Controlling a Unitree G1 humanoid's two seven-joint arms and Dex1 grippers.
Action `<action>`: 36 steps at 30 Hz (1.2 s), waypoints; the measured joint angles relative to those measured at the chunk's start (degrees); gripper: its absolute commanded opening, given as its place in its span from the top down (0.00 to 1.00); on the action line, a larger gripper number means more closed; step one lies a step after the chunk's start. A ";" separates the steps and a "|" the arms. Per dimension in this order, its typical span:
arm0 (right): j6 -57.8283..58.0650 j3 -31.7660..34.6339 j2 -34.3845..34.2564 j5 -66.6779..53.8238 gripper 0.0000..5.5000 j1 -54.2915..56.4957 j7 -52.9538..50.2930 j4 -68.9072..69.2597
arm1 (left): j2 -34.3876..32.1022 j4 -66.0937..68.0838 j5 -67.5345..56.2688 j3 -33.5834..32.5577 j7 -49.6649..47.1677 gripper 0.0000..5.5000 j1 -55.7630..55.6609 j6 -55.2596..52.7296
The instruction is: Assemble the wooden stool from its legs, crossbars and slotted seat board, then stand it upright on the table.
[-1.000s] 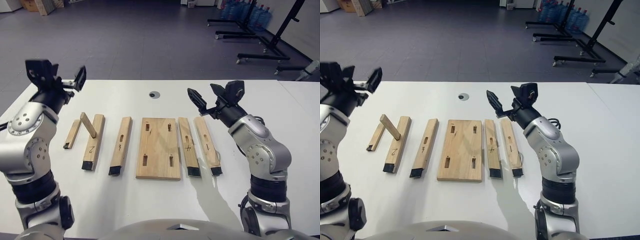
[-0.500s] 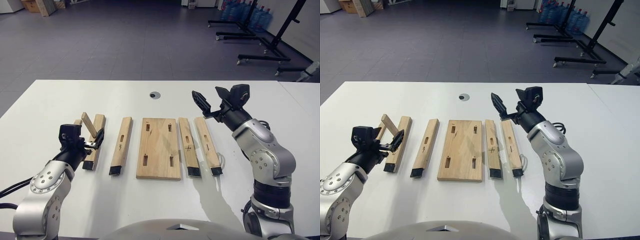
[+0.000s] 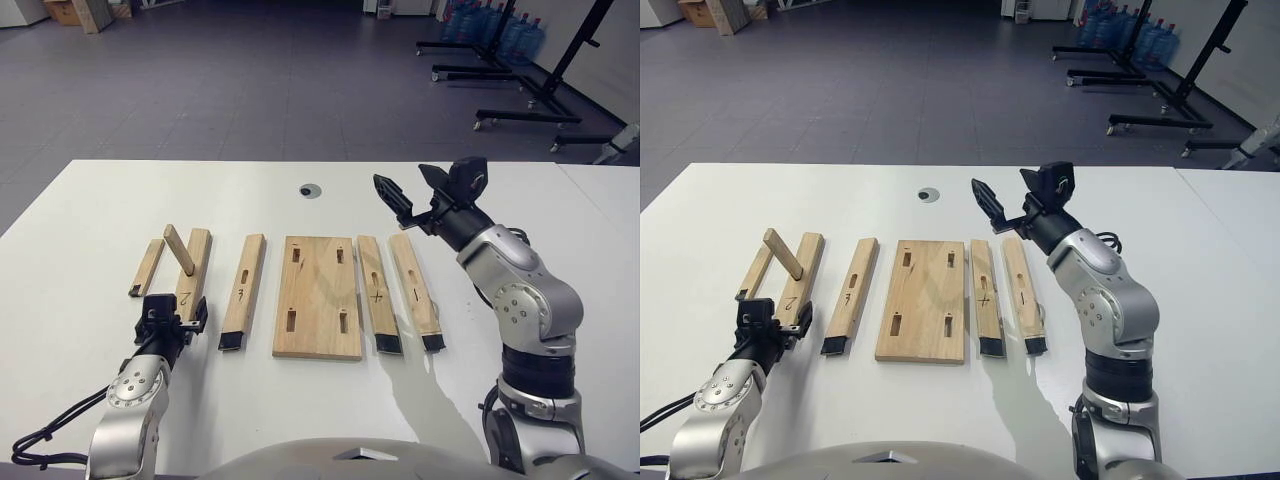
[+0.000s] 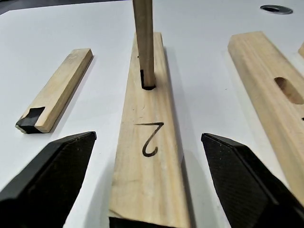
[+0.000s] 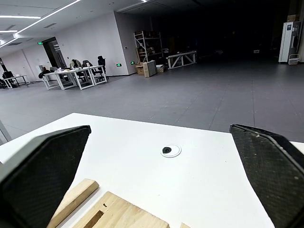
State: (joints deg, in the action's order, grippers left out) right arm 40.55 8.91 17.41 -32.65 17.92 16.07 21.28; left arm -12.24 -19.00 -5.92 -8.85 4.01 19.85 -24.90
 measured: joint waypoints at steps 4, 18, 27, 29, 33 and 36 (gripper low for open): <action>0.00 -0.30 0.07 0.02 0.02 0.25 0.30 -0.41 | 0.60 3.34 0.24 -0.50 -0.76 0.26 -2.45 1.47; 0.00 -0.40 -0.41 0.03 0.02 0.78 -0.68 -0.40 | -0.01 -5.29 3.35 2.41 -1.72 0.63 -4.95 -14.44; 0.00 -1.13 -0.48 0.02 0.02 0.77 -0.61 -0.40 | -0.09 -5.61 4.78 2.58 -2.18 0.63 -7.82 -19.36; 0.00 -1.26 -0.49 0.01 0.02 0.77 -0.58 -0.39 | -0.24 -5.89 5.24 3.06 -2.27 0.63 -8.98 -21.45; 0.00 -1.20 -0.48 0.04 0.02 0.77 -0.66 -0.43 | 0.23 -6.23 4.84 1.70 -2.42 0.63 -12.68 -24.53; -0.09 -1.09 -0.42 0.12 0.02 0.81 -0.60 -0.92 | 0.15 -7.75 3.81 -0.02 -2.26 0.63 -20.04 -25.13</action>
State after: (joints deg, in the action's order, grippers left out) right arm 40.45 7.81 16.98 -32.53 18.73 15.47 20.36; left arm -12.09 -26.74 -2.11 -8.87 1.75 -0.18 -50.03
